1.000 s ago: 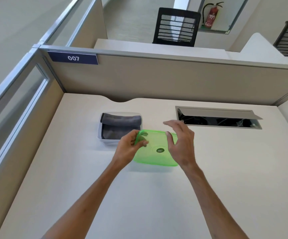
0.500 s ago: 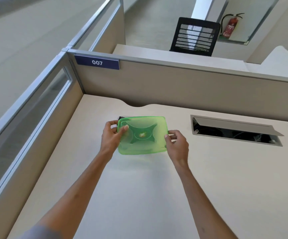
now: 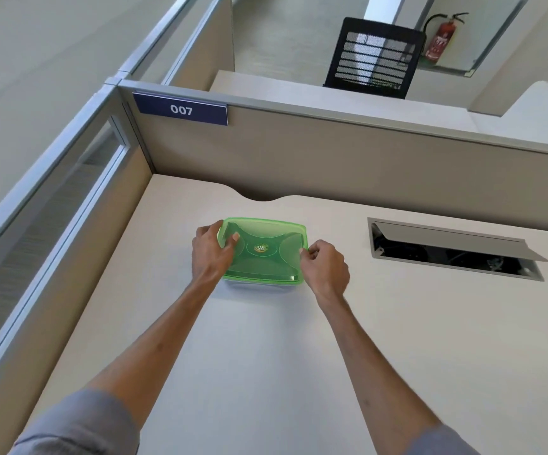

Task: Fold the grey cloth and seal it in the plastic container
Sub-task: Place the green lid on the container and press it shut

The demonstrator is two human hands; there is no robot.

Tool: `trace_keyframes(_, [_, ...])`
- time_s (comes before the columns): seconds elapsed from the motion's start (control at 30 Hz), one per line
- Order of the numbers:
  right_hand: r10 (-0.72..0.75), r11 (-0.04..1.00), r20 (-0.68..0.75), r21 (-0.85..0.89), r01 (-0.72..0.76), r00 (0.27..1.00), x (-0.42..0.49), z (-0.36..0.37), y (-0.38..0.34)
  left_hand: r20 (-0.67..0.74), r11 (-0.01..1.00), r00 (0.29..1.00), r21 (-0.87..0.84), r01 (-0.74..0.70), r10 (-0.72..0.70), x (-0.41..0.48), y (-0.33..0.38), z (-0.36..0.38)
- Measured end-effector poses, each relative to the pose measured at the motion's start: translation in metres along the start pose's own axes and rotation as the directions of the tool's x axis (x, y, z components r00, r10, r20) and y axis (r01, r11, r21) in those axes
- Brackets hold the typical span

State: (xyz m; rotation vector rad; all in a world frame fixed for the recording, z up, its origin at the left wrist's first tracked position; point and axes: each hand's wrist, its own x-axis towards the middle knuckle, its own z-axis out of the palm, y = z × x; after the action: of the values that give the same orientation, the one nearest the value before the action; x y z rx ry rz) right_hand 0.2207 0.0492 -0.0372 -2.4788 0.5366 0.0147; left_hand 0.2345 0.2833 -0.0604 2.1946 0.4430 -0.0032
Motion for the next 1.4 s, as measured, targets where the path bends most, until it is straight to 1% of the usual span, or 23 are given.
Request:
trace_keyframes(0.1, [0.004,1.000,0.004,-0.006,-0.004,1.000,0.001,0.002,0.002,-0.003,1.000,1.000,0.007,0.029,-0.029,-0.002,0.000,0.005])
trace_keyframes(0.27, [-0.012,1.000,0.016,0.018,0.012,1.000,0.004,0.006,0.003,-0.007,0.999,0.999,-0.002,0.040,-0.040,0.001,0.002,0.006])
trace_keyframes(0.4, [0.024,0.995,0.061,0.098,-0.030,0.998,0.010,0.010,0.006,0.011,0.997,0.998,0.048,0.060,-0.061,0.010,0.002,0.005])
trace_keyframes(0.47, [0.060,0.981,0.105,0.176,-0.078,0.993,0.016,0.010,0.009,0.009,0.997,0.997,0.030,0.076,-0.076,0.013,0.000,0.007])
trace_keyframes(0.57, [0.091,0.941,0.179,0.306,-0.143,0.980,0.025,0.012,0.017,-0.020,0.989,0.991,-0.070,0.127,-0.129,0.017,-0.004,0.009])
trace_keyframes(0.63, [0.097,0.922,0.211,0.349,-0.167,0.973,0.026,0.014,0.022,-0.025,0.972,0.984,-0.163,0.169,-0.175,0.020,-0.007,0.012])
trace_keyframes(0.77, [0.097,0.918,0.224,0.356,-0.174,0.970,0.027,0.018,0.027,0.031,0.885,0.956,-0.372,0.281,-0.291,0.028,-0.012,0.014])
trace_keyframes(0.9, [0.115,0.922,0.249,0.333,-0.197,0.962,0.033,0.017,0.028,0.035,0.840,0.938,-0.434,0.325,-0.344,0.035,-0.013,0.016])
trace_keyframes(1.0, [0.141,0.909,0.316,0.334,-0.249,0.938,0.040,0.010,0.026,0.011,0.857,0.941,-0.409,0.314,-0.339,0.033,-0.014,0.018])
trace_keyframes(1.1, [0.130,0.922,0.361,0.298,-0.246,0.923,0.053,0.005,0.020,-0.010,0.892,0.950,-0.348,0.288,-0.311,0.033,-0.014,0.019])
trace_keyframes(1.23, [0.143,0.910,0.313,0.333,-0.249,0.939,0.064,0.006,0.006,-0.042,0.916,0.957,-0.302,0.263,-0.288,0.032,-0.014,0.021])
trace_keyframes(1.3, [0.148,0.893,0.301,0.368,-0.258,0.942,0.069,0.010,0.000,-0.049,0.919,0.958,-0.301,0.254,-0.281,0.032,-0.016,0.023])
trace_keyframes(1.4, [0.135,0.896,0.276,0.376,-0.236,0.952,0.076,0.019,-0.001,-0.058,0.909,0.953,-0.322,0.265,-0.298,0.034,-0.018,0.025])
